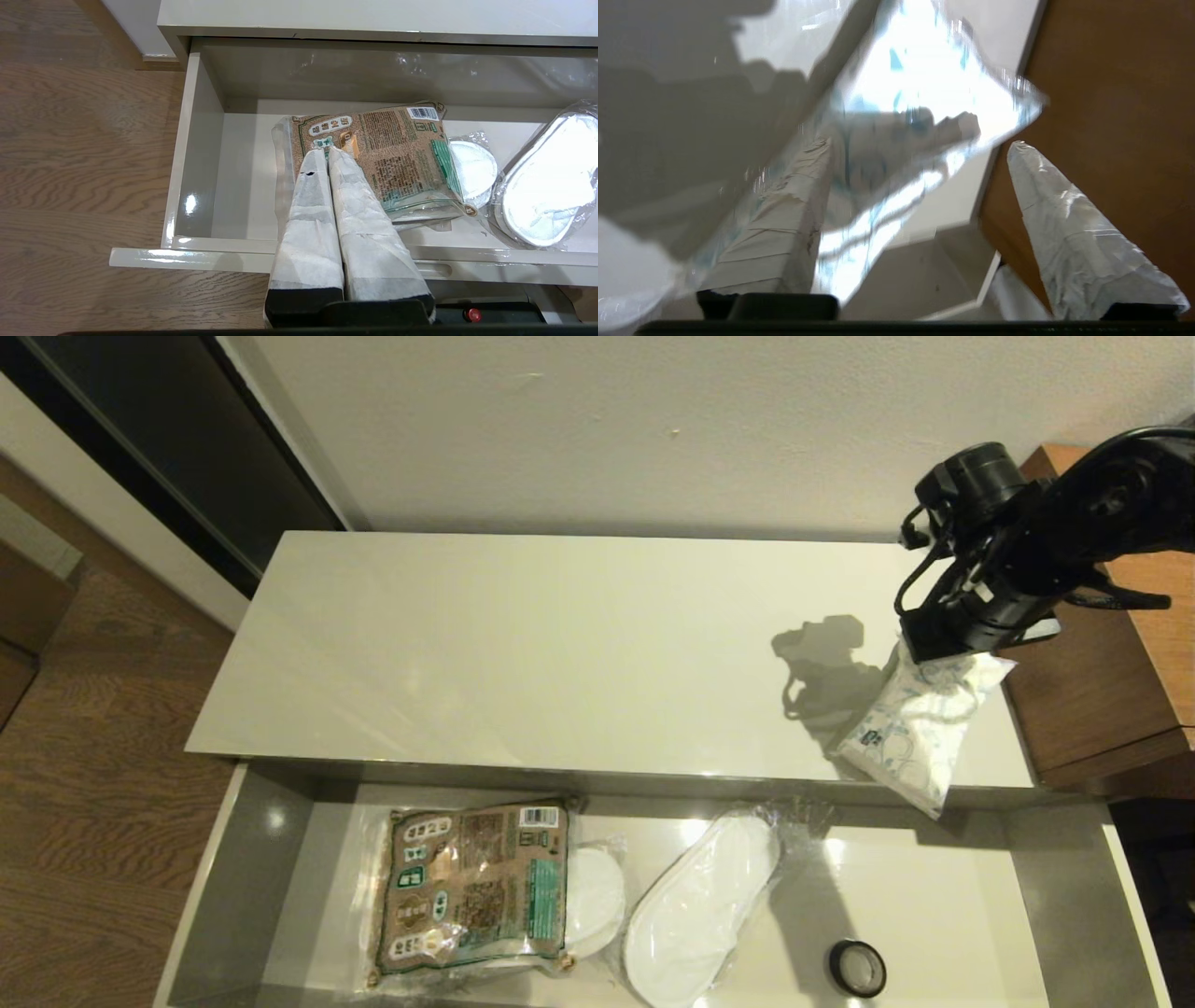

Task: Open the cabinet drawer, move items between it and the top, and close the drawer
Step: Place the tissue on the table, then close the drawer

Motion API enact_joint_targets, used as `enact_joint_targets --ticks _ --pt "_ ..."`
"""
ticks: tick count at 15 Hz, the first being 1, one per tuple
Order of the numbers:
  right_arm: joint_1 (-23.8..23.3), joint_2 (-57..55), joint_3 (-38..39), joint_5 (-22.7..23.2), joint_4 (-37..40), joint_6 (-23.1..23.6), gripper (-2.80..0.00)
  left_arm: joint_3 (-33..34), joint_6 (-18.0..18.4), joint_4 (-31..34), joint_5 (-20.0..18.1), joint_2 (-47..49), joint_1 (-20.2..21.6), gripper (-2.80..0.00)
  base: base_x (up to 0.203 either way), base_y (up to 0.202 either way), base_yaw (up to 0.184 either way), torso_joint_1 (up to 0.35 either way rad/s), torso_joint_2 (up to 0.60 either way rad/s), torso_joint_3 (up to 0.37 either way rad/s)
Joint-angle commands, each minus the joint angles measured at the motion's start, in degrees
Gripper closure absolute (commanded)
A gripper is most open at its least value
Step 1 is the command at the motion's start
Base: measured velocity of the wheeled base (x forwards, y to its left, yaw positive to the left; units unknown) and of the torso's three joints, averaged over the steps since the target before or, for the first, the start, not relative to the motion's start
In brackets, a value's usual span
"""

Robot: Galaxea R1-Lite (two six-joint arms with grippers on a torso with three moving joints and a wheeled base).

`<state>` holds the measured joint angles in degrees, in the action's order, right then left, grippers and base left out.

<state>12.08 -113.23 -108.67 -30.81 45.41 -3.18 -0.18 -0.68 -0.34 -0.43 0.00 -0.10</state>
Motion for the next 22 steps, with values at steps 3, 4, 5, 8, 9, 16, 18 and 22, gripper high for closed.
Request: enact_joint_targets --ticks 3,4,5,8,9,16,18,22 --pt "4.10 11.43 4.59 0.11 5.52 -2.59 -2.80 0.01 -0.02 -0.01 -0.03 0.09 0.01 0.00 0.000 0.000 0.000 0.000 0.00 0.000" --pt "5.72 14.39 6.19 0.13 7.00 -2.91 -2.80 0.01 -0.02 -0.01 -0.01 0.09 0.01 0.00 0.000 0.000 0.000 0.000 0.00 0.000" --pt "7.29 16.95 7.97 0.13 8.73 -3.40 -2.80 0.01 -0.02 -0.01 -0.09 0.09 0.01 0.00 0.000 0.000 0.000 0.000 0.00 0.000" --pt "13.09 24.33 18.00 0.22 15.71 -9.81 0.00 0.01 -0.02 -0.01 -0.04 0.09 0.01 0.00 0.000 0.000 0.000 0.000 0.00 0.000" --pt "13.96 25.45 21.41 0.68 17.03 -12.54 0.00 0.01 -0.02 -0.01 -0.04 0.09 0.01 0.00 0.000 0.000 0.000 0.000 0.00 0.000" --pt "17.40 30.21 42.96 4.78 13.43 -30.90 0.00 0.01 -0.02 -0.01 -0.01 0.09 0.01 0.00 0.000 0.000 0.000 0.000 0.00 0.000" --pt "19.55 33.66 53.83 5.19 4.73 -33.62 0.00 0.01 -0.02 -0.01 -0.01 0.09 0.01 0.00 0.000 0.000 0.000 0.000 0.00 0.000" --pt "25.08 36.32 77.93 5.31 -27.39 -36.90 0.00 0.01 -0.02 -0.01 -0.01 0.09 0.01 0.00 0.000 0.000 0.000 0.000 0.00 0.000"
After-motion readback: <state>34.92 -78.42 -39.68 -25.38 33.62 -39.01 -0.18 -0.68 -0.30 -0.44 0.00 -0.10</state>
